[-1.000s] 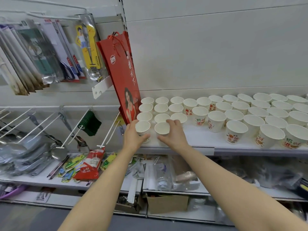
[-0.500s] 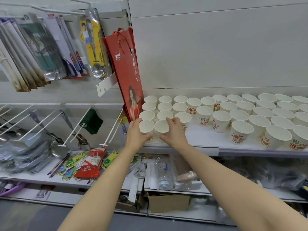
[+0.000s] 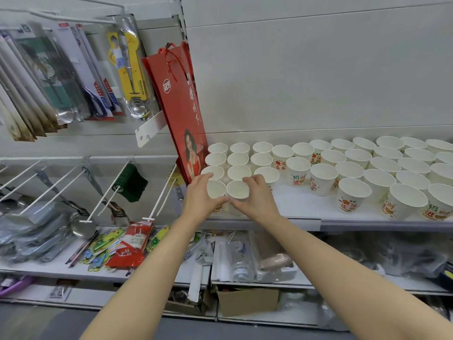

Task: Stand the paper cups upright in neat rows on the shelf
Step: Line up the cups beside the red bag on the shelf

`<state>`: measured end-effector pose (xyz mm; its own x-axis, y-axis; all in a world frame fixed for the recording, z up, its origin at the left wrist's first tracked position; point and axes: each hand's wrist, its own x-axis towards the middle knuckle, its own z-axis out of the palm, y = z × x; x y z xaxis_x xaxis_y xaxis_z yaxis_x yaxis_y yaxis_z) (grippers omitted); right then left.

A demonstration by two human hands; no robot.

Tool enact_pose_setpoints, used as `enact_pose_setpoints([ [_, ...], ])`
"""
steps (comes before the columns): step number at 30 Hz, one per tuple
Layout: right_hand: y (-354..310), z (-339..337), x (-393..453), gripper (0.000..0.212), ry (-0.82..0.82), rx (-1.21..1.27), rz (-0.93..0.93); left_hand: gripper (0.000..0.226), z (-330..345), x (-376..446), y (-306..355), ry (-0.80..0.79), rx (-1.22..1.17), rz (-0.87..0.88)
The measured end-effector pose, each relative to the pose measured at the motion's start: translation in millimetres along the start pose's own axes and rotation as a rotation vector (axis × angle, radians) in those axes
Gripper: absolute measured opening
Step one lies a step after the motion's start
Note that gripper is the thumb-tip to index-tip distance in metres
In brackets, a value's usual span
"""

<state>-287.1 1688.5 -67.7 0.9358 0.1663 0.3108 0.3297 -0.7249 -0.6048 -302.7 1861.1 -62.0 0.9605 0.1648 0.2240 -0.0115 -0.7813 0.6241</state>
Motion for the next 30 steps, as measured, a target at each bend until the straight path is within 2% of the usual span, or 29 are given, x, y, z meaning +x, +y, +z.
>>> enact_pose_setpoints([
  [6, 0.3, -5.0, -2.8, 0.081, -0.063, -0.009, -0.012, 0.083, -8.5, 1.8, 2.0, -0.029, 0.079, 0.075],
  [11, 17.4, -31.4, -2.5, 0.057, -0.035, -0.022, -0.141, 0.046, -17.2, 14.5, 21.2, -0.014, 0.023, 0.246],
  [13, 28.0, -39.2, 1.3, 0.048, -0.004, -0.126, -0.220, 0.043, -14.2, 25.3, 32.7, -0.101, 0.147, 0.330],
  [15, 38.7, -41.8, 1.8, 0.045, -0.005, -0.230, -0.262, 0.044, -6.3, 32.1, 41.3, -0.268, 0.280, 0.380],
  [17, 47.5, -42.2, 0.9, 0.045, -0.042, -0.295, -0.239, 0.045, 4.8, 37.8, 42.4, -0.403, 0.407, 0.385],
  [19, 53.5, -43.4, 2.5, 0.043, -0.072, -0.327, -0.220, 0.042, 11.5, 43.9, 42.5, -0.446, 0.467, 0.357],
  [24, 57.4, -48.1, 15.6, 0.031, -0.122, -0.391, -0.234, 0.036, 11.4, 53.3, 51.2, -0.434, 0.485, 0.306],
  [27, 56.2, -50.3, 24.2, 0.021, -0.081, -0.427, -0.259, 0.037, 13.3, 56.6, 56.5, -0.387, 0.469, 0.313],
  [30, 54.3, -51.0, 29.1, 0.017, -0.028, -0.444, -0.291, 0.029, 17.7, 59.9, 63.6, -0.300, 0.496, 0.327],
])
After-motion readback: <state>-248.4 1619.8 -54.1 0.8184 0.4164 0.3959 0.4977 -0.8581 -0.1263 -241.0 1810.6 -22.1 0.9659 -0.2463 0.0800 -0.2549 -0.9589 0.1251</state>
